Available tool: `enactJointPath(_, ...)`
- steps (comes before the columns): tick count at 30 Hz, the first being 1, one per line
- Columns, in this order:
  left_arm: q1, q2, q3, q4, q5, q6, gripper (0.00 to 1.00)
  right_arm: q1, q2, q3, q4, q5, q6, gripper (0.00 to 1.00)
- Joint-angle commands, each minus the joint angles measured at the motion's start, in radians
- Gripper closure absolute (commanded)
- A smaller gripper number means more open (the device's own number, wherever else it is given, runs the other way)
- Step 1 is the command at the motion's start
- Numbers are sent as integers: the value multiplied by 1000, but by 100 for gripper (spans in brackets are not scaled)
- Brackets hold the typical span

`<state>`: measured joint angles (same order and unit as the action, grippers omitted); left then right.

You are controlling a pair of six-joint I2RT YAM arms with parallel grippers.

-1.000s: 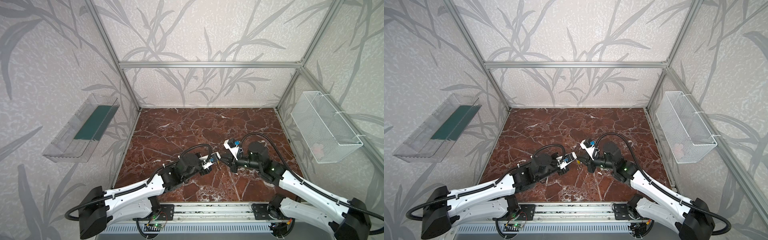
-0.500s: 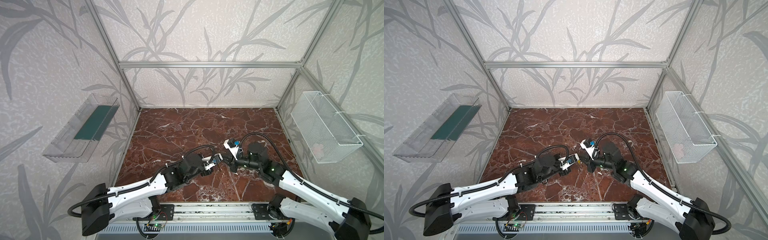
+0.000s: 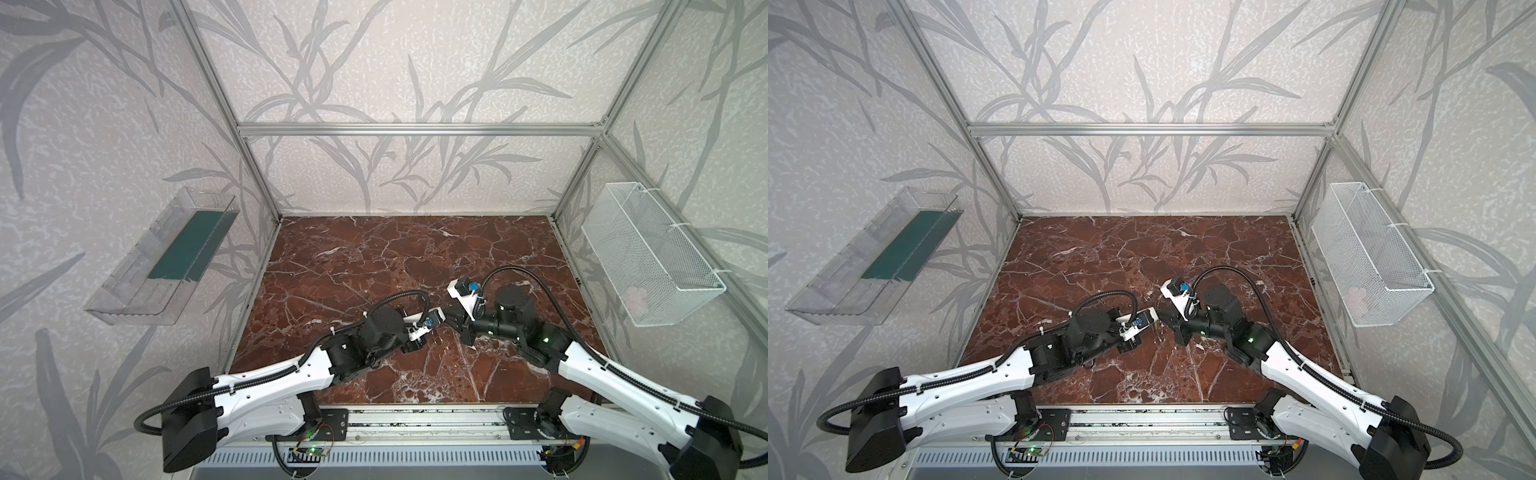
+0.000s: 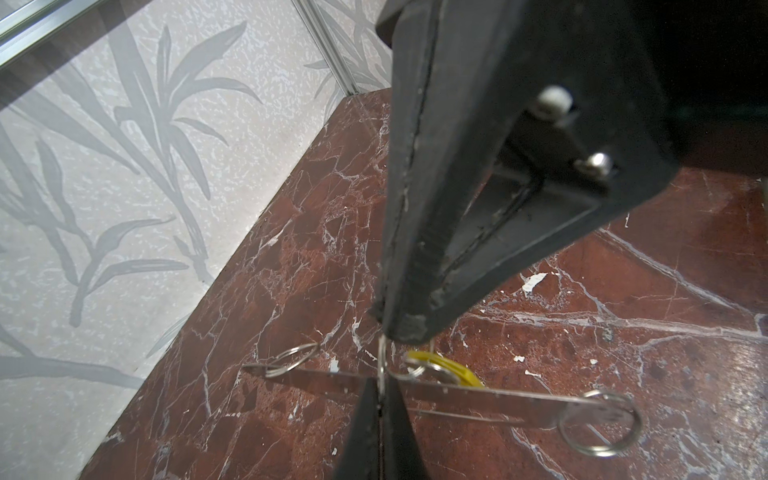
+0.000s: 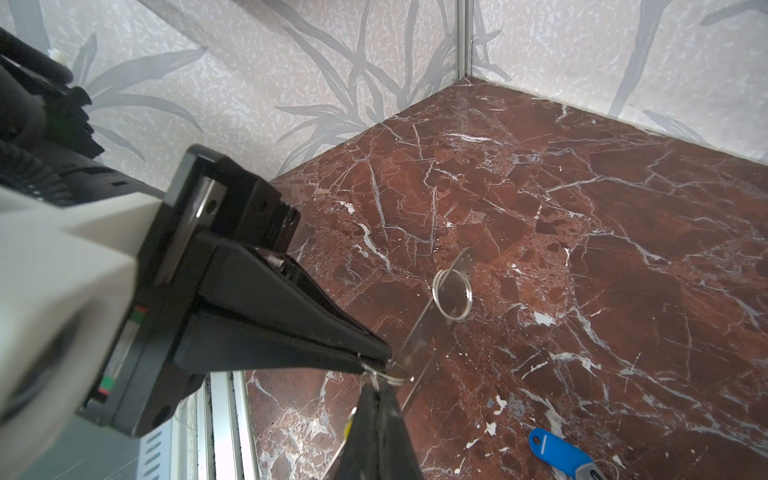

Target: Put the keys on the keyring

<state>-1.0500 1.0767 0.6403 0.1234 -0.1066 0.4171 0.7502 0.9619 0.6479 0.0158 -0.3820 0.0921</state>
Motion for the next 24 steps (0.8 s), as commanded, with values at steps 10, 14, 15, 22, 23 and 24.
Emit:
enactJointPath(10,-11,-8,53,-20,60,-5,100,29,-14,13,-25,81,-18,100)
enactJointPath(14,-12,-2,62,-37,77,-12,100,35,-17,13,-27,92,-20,100)
enactJointPath(15,-12,-1,62,-37,81,-14,100,37,-15,14,-29,97,-20,100)
enactJointPath(22,-12,17,85,-68,107,-24,100,51,-19,10,-18,137,-14,100)
enactJointPath(23,-14,20,86,-70,108,-23,100,51,-22,8,-17,147,-11,100)
enactJointPath(24,-13,22,87,-74,110,-23,100,52,-24,7,-16,159,-9,100)
